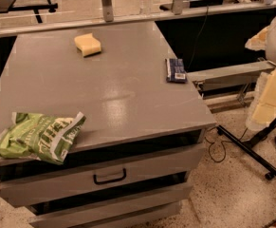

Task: Move rxbar blueberry near sponge

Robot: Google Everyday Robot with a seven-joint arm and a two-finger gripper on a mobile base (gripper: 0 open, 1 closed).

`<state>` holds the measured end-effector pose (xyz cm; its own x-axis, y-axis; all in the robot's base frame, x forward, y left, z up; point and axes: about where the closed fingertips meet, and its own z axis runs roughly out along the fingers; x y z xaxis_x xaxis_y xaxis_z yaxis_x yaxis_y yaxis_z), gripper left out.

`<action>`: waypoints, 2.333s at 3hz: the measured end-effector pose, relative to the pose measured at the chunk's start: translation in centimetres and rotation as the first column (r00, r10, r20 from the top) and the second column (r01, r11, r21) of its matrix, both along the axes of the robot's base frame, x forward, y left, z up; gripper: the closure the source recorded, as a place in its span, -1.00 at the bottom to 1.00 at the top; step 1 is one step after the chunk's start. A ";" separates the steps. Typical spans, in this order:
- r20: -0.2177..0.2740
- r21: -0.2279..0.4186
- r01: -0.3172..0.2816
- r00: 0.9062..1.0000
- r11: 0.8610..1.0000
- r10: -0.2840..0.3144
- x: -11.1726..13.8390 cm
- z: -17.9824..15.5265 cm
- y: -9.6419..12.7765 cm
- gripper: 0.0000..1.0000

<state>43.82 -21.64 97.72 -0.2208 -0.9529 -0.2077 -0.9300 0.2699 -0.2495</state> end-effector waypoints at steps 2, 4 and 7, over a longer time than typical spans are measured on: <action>0.030 0.039 -0.031 0.999 0.999 0.029 1.1 -0.1 0.2 -1.00; 0.177 0.176 -0.278 0.953 0.944 0.248 11.6 -0.4 2.6 -1.00; 0.127 0.323 -0.410 0.912 0.853 0.390 24.2 -5.6 10.2 -1.00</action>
Offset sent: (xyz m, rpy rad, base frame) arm 0.0297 0.0043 -0.0067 0.1120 -0.0597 0.0849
